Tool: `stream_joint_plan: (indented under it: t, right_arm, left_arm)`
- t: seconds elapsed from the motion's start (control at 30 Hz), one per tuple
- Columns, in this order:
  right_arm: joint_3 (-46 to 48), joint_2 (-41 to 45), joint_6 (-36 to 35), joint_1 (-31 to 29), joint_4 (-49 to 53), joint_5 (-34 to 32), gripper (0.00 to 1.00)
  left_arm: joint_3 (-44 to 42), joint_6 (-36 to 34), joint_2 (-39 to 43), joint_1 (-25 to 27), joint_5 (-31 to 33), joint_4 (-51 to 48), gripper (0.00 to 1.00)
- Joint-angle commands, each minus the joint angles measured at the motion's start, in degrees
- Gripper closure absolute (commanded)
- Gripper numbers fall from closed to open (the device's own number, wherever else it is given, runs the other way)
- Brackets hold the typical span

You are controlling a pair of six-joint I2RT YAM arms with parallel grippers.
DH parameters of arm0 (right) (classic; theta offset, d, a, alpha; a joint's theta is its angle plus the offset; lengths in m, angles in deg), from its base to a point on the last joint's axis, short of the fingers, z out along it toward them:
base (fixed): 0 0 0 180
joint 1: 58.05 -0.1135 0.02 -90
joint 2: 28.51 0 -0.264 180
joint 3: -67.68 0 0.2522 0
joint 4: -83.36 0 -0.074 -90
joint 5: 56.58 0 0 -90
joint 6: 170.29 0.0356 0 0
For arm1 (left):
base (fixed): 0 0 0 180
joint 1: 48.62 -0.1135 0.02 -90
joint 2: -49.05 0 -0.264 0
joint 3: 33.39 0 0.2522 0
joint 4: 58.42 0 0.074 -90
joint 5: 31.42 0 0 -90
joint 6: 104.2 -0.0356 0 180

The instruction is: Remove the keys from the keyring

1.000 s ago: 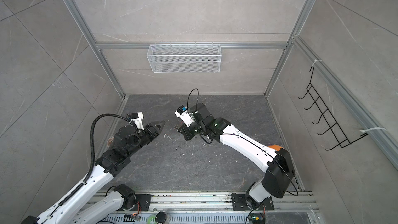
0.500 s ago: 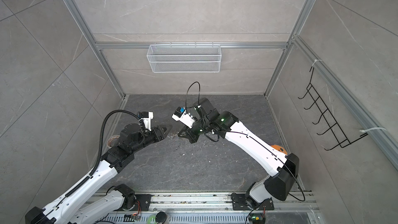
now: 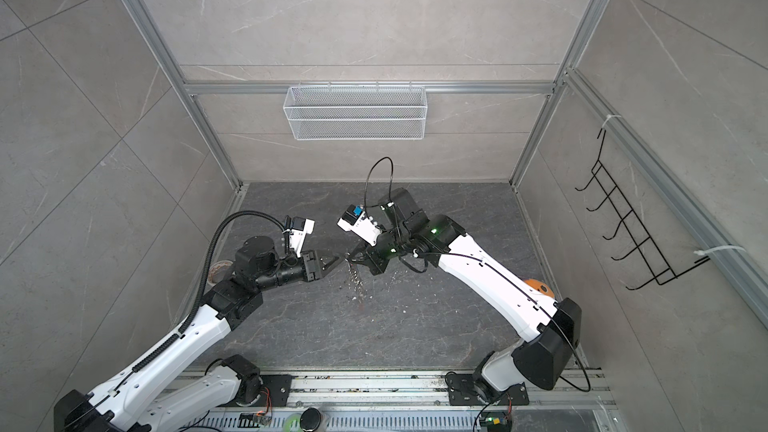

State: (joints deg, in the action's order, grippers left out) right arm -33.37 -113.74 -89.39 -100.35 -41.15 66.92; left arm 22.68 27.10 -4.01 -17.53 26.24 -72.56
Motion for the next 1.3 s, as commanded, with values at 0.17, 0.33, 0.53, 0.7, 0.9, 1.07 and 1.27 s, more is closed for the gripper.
stream_joint_plan:
  t: [0.17, 0.33, 0.53, 0.7, 0.9, 1.07, 1.27]
  right_arm:
    - [3.2, 2.9, -1.0, 4.7, -7.1, 7.6, 1.0]
    - [6.1, 5.4, -0.1, 5.7, -10.7, 10.2, 1.0]
    - [7.6, 6.9, 0.0, 5.9, -11.6, 12.8, 1.0]
    - [8.8, 8.1, 0.9, 6.0, -13.2, 13.7, 1.0]
    - [9.0, 8.1, 2.0, 6.1, -14.8, 14.2, 1.0]
    - [9.2, 7.6, 3.2, 6.2, -16.0, 15.3, 1.0]
    - [8.8, 7.4, 3.6, 6.2, -16.0, 16.1, 1.0]
  left_arm:
    - [1.5, -4.0, 4.3, -0.1, 1.2, 4.4, 0.59]
    - [0.9, -4.5, 5.8, -0.1, 3.8, 10.5, 0.47]
    - [7.0, -10.0, 0.3, -0.1, -4.7, 10.3, 0.58]
    - [9.0, -12.2, -2.7, -0.1, -11.2, 10.1, 0.67]
    - [9.0, -14.4, -1.9, -0.1, -13.2, 9.0, 0.72]
    - [8.9, -15.1, -2.3, -0.1, -13.6, 8.6, 0.73]
    - [9.7, -15.8, -3.2, -0.1, -13.8, 8.1, 0.77]
